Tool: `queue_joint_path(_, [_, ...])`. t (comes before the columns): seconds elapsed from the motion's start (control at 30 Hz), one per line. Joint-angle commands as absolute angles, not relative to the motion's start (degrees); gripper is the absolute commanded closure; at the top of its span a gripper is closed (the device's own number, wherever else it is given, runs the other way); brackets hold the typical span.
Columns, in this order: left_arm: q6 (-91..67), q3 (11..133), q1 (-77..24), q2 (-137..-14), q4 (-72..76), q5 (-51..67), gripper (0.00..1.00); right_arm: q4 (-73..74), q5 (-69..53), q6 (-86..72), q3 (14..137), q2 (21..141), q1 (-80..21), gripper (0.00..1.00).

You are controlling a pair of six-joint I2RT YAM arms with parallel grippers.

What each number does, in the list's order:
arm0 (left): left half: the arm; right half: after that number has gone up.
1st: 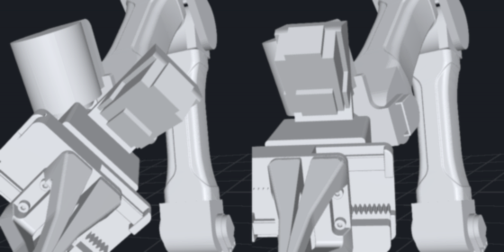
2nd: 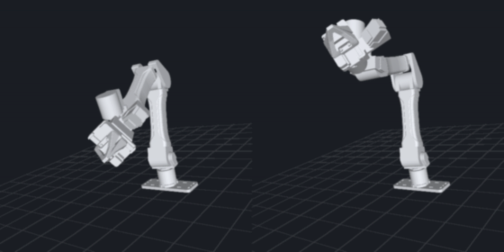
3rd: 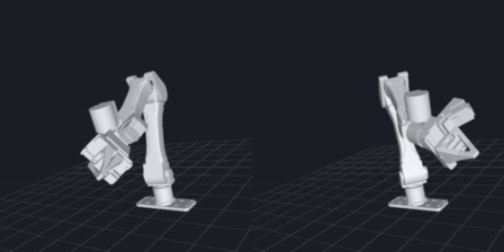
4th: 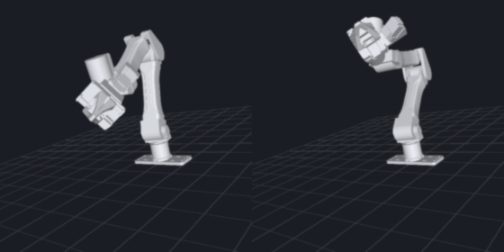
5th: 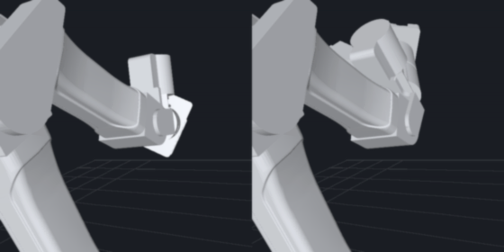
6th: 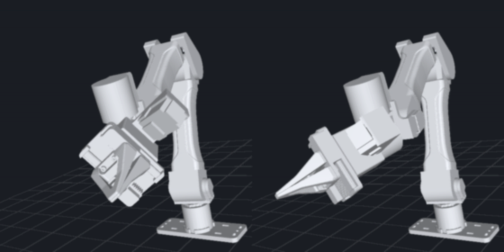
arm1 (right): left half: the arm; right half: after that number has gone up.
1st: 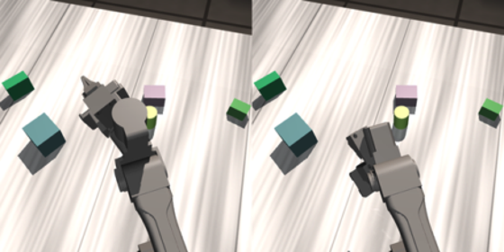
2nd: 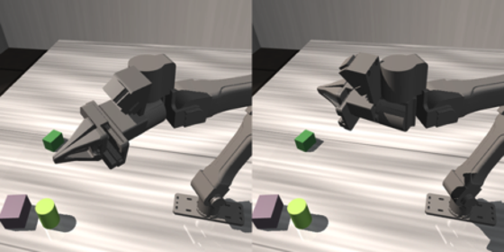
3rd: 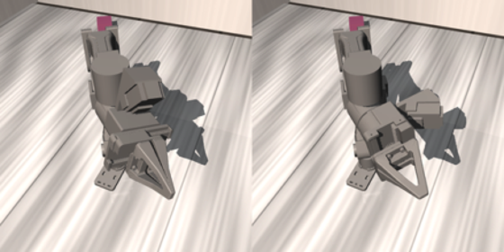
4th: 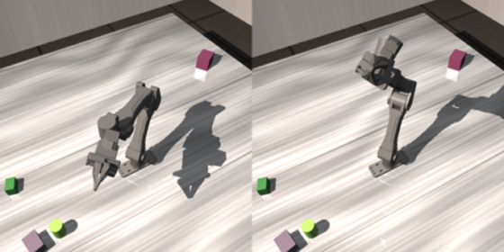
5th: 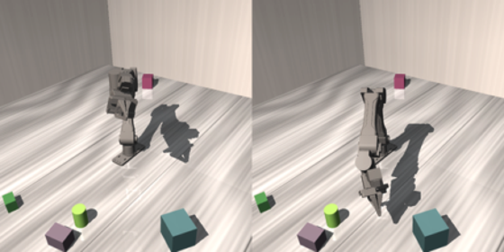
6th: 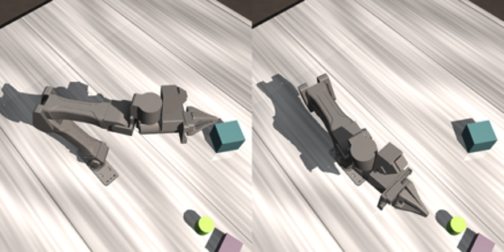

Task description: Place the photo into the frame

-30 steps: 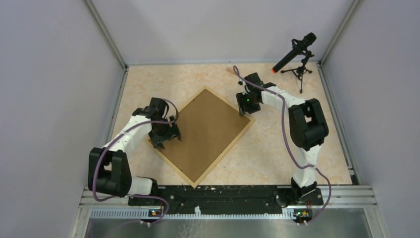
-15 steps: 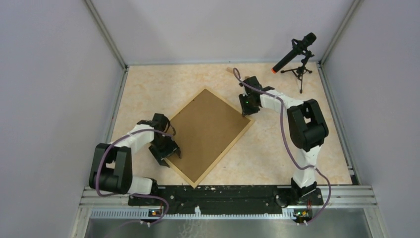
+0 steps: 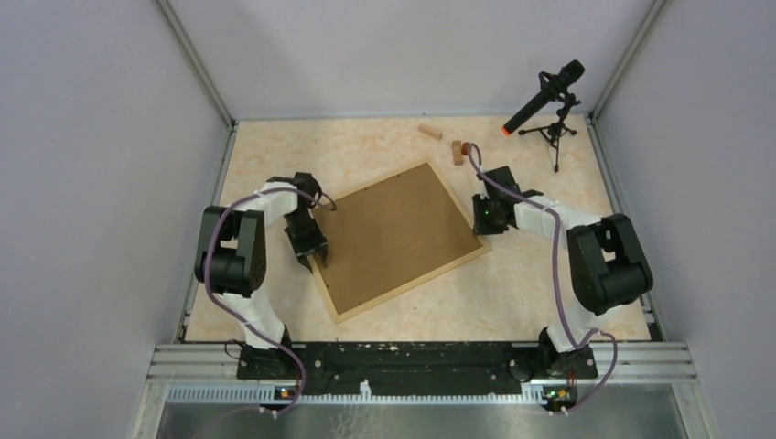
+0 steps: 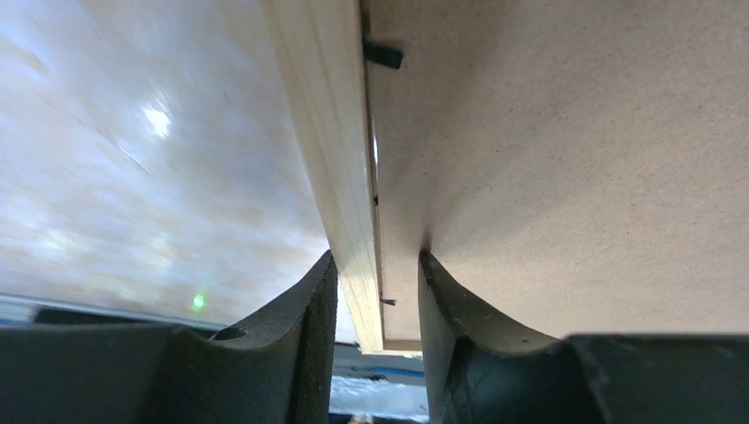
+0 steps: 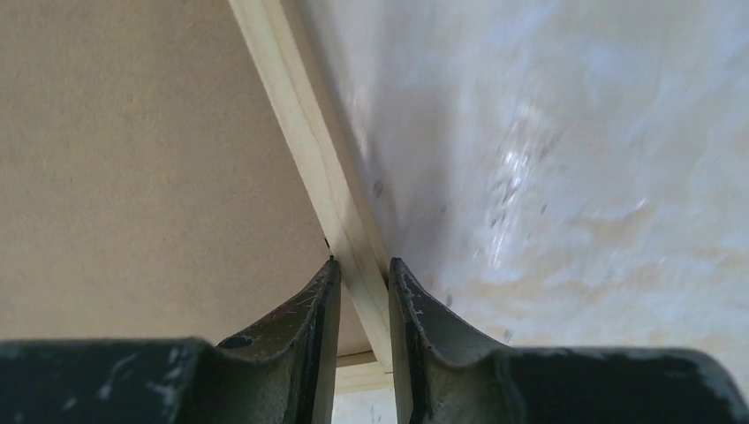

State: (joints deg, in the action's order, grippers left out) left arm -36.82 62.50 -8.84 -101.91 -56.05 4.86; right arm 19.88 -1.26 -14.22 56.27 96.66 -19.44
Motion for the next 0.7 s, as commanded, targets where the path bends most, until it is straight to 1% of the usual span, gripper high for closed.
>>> queue_joint_path(0.0, [-29.0,68.3,-8.2,-107.2,-40.2,-0.9,0.6,26.7,-15.1,-20.8,49.2,91.9,-24.3,0.77])
queue_joint_path(0.07, [-24.9,69.0,-7.7,-108.0,-38.4,5.0,0.62,27.6,-15.8,-21.4,50.1,88.5,-24.2,0.72])
queue_joint_path(0.1, [-23.5,69.0,-7.4,-108.4,-37.6,6.9,0.62,28.5,-16.0,-21.0,51.4,87.6,-23.6,0.66])
queue_joint_path(0.17, [-21.6,68.5,-6.6,-108.4,-36.5,7.9,0.63,30.2,-15.3,-19.9,54.1,86.4,-21.5,0.55])
queue_joint_path(0.2, [-21.0,68.3,-5.9,-108.4,-36.3,7.9,0.64,31.3,-15.0,-19.3,55.3,86.6,-19.6,0.51])
queue_joint_path(0.23, [-20.5,68.2,-5.0,-108.3,-36.4,7.9,0.64,32.4,-15.9,-18.6,56.4,87.1,-17.6,0.5])
queue_joint_path(0.33, [-18.6,67.7,-3.4,-108.1,-36.0,8.8,0.64,34.6,-15.6,-16.3,58.6,88.5,-14.8,0.52])
queue_joint_path(0.47, [-17.6,67.2,-2.6,-109.1,-35.3,9.7,0.7,35.8,-12.8,-14.4,59.2,90.0,-14.8,0.64])
queue_joint_path(0.5, [-17.6,66.9,-2.6,-109.3,-35.1,10.1,0.71,35.8,-13.0,-14.1,59.3,90.5,-14.8,0.66])
queue_joint_path(0.6, [-17.7,66.3,-2.5,-109.9,-34.5,11.2,0.73,35.6,-14.6,-13.5,59.4,92.4,-14.9,0.69])
queue_joint_path(0.67, [-17.8,66.5,-2.5,-110.1,-34.7,10.7,0.77,35.9,-12.7,-13.2,59.1,92.8,-14.9,0.69])
